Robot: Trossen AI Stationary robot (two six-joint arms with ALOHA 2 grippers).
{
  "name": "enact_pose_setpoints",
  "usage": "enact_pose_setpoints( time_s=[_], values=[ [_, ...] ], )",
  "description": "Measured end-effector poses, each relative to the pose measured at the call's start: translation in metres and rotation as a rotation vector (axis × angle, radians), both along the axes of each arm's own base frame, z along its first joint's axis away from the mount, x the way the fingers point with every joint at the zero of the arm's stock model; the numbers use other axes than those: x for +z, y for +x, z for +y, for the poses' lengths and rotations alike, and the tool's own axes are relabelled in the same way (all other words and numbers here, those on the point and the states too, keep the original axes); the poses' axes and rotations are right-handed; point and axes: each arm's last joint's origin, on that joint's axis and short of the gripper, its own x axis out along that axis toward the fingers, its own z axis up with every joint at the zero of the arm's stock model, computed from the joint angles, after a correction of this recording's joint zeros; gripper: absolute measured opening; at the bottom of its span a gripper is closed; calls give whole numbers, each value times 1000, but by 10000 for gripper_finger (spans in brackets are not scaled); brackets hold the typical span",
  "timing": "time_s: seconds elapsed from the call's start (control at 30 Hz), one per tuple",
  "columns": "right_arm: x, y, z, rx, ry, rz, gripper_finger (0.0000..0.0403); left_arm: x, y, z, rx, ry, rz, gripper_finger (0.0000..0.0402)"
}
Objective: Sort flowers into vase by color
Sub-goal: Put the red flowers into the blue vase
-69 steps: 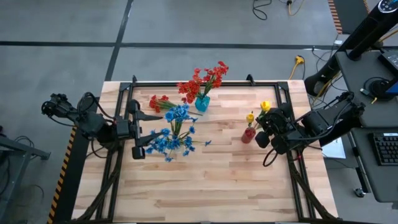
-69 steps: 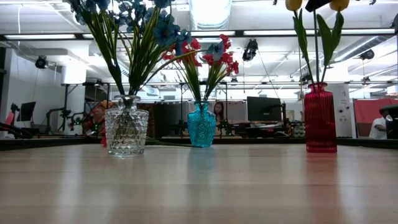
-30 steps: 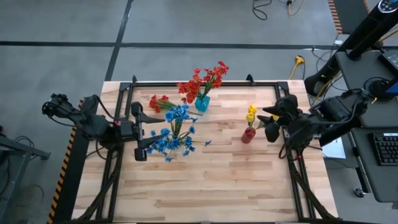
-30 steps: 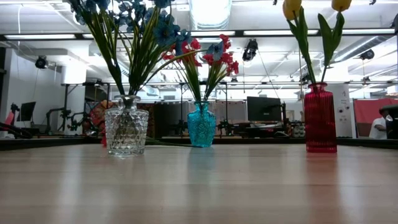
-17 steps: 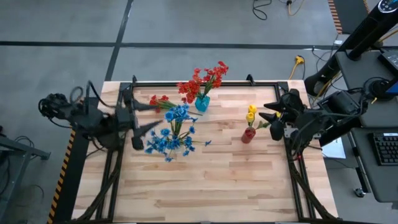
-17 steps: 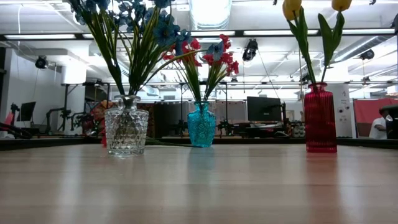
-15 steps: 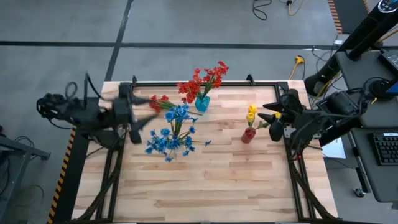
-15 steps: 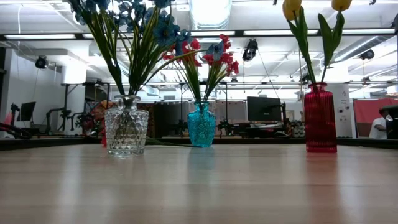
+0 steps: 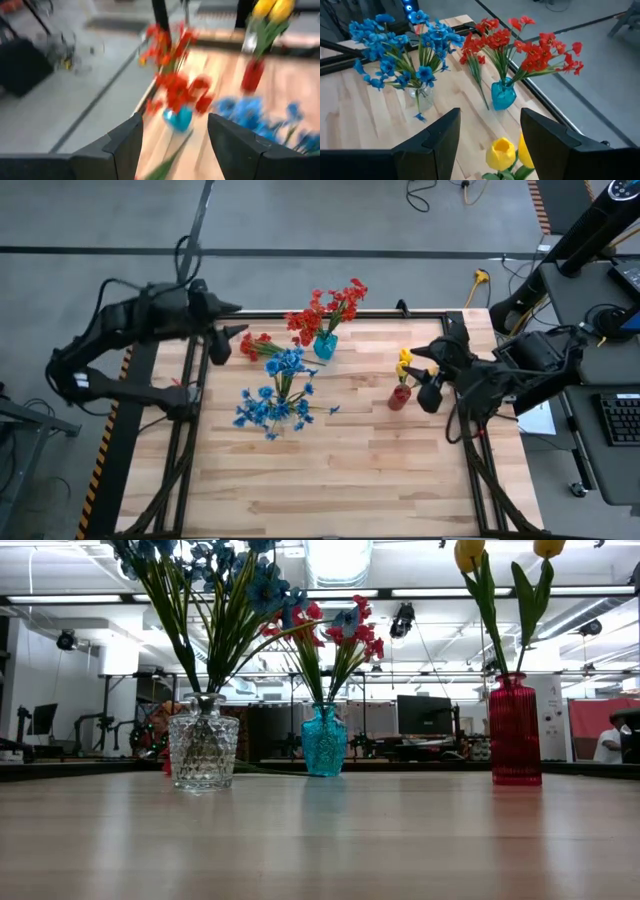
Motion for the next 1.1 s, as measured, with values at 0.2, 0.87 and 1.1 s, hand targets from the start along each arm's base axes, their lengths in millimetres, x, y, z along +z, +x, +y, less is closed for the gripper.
enact_pose_setpoints(
  time_s=[0.2, 0.87, 1.1],
  values=[
    [4, 17, -6, -3, -47, 43, 201, -19, 2, 50, -63, -122, 134, 206],
    [13, 44, -26, 14, -100, 117, 201, -76, 3, 163, -288, -173, 296, 185],
    [10, 45, -26, 19, -109, 133, 201, -94, 11, 178, -318, -230, 346, 162]
  ],
)
